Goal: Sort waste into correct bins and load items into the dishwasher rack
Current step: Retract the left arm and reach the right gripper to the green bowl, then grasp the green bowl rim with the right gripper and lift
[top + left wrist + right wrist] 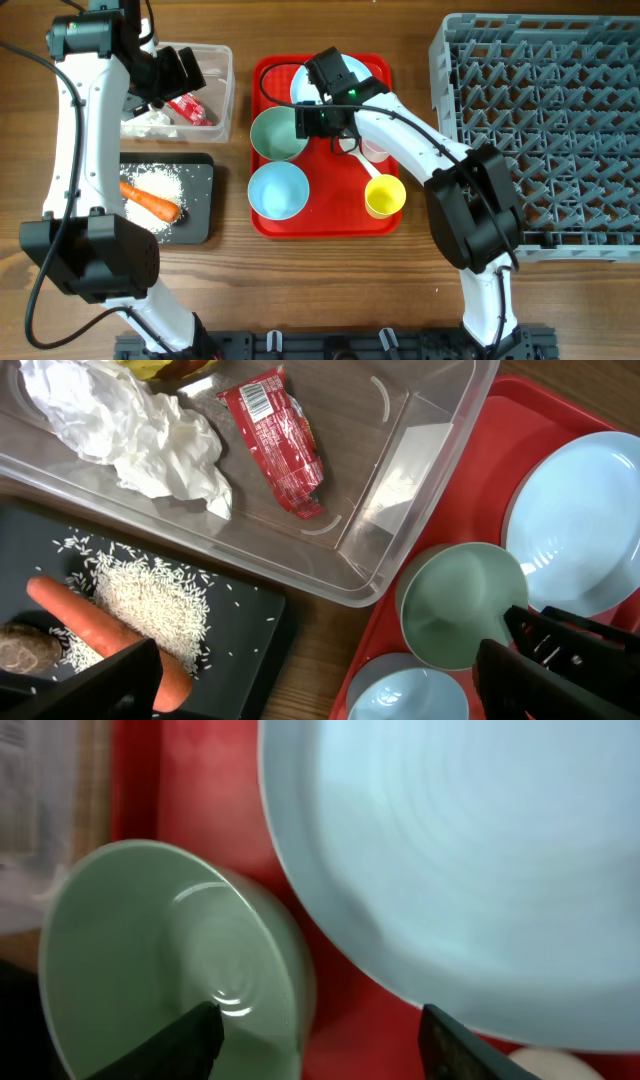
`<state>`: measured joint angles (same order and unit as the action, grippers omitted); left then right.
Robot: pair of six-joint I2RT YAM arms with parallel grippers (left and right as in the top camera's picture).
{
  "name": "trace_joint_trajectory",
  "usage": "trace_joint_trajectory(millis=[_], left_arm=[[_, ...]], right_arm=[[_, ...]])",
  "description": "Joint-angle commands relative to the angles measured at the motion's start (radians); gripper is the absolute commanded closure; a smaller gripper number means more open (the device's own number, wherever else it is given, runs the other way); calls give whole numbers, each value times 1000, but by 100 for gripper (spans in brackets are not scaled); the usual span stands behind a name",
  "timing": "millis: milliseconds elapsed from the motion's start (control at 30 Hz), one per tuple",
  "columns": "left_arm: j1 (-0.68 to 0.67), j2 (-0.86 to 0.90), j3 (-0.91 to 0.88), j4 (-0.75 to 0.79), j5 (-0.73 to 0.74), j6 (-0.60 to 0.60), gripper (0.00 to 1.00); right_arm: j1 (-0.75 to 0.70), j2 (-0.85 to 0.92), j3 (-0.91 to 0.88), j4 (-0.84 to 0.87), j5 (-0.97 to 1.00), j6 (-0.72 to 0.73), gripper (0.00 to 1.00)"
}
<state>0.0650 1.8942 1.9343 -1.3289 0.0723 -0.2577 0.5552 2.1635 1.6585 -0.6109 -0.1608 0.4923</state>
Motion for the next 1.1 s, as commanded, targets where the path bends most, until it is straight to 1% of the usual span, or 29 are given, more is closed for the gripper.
trace_joint_trajectory(millis=[0, 67, 267, 300, 367, 433, 500, 633, 800, 900, 1000, 1067], left_arm=[[6, -2, -5, 0, 1, -12, 0], [6, -2, -5, 0, 1, -12, 0], [6, -2, -5, 0, 1, -12, 0], [6, -2, -5, 0, 1, -12, 0], [6, -2, -5, 0, 1, -12, 0], [6, -2, -5, 0, 1, -12, 0], [6, -2, -5, 0, 1, -12, 0], [6, -2, -5, 0, 1, -12, 0], [6, -2, -5, 0, 1, -12, 0], [6, -2, -5, 0, 2, -12, 0], [6, -2, -5, 0, 1, -12, 0], [6, -2, -5, 0, 1, -12, 0]], right_arm=[[10, 55, 15, 23, -47, 85, 45], [11, 68, 15, 28, -59, 106, 51], [13, 72, 15, 31, -57, 121, 61], [14, 73, 15, 33, -57, 123, 69], [15, 74, 15, 33, -56, 139, 77], [15, 74, 15, 33, -52, 140, 87], [15, 74, 15, 33, -49, 144, 94], [15, 66, 15, 23, -50, 146, 96], [12, 14, 15, 5, -25, 106, 96], [6, -62, 15, -37, 72, 103, 96], [-7, -161, 15, -71, 158, 52, 96], [-18, -237, 15, -98, 249, 31, 96]])
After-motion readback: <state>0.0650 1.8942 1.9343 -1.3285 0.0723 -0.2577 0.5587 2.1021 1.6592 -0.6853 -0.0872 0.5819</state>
